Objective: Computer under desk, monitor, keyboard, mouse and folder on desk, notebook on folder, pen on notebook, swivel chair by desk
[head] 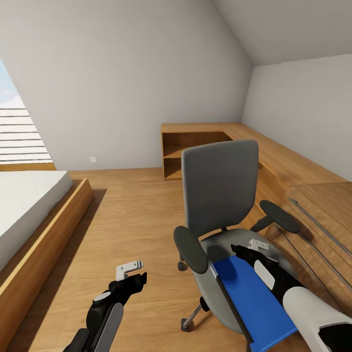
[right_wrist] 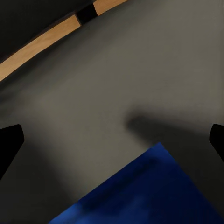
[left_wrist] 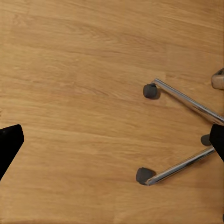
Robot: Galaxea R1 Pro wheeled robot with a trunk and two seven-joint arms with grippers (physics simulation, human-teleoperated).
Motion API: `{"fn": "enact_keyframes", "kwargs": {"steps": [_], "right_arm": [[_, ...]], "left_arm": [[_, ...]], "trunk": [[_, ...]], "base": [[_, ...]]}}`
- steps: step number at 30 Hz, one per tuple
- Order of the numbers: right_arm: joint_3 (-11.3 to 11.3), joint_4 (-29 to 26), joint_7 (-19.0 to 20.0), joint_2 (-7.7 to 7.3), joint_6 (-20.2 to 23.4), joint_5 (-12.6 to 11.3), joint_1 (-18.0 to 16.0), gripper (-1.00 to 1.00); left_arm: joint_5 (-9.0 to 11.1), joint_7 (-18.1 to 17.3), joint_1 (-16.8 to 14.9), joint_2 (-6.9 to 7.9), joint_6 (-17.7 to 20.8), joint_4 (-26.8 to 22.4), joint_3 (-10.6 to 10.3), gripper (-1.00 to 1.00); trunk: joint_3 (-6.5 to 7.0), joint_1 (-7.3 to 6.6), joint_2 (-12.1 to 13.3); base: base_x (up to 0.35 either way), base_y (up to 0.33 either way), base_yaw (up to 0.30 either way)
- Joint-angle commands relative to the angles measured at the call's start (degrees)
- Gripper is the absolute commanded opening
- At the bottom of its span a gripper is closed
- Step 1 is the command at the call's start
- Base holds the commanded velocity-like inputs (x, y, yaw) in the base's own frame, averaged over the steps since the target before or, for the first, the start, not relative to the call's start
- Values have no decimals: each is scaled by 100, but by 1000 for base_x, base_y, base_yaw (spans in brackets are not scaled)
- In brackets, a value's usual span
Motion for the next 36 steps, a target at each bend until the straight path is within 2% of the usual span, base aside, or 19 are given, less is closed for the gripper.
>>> {"fn": "enact_keyframes", "kwargs": {"steps": [1, 14, 25, 36], "right_arm": [[22, -7, 2, -5, 21, -26, -2, 100], [21, -7, 2, -5, 21, -28, -2, 100], [21, -7, 2, -5, 21, -27, -2, 100], [21, -7, 2, -5, 21, -27, -2, 100]], "left_arm": [[61, 54, -4, 4, 13, 0, -4, 100], [63, 53, -2, 9, 13, 27, 12, 100], [63, 53, -4, 9, 13, 22, 13, 100], [63, 53, -4, 9, 13, 20, 13, 100]], "trunk": [[-5, -1, -2], [-5, -1, -2], [-5, -1, -2], [-5, -1, -2]], "base": [[0, 0, 0], [-110, 0, 0], [-24, 0, 0], [-153, 0, 0]]}}
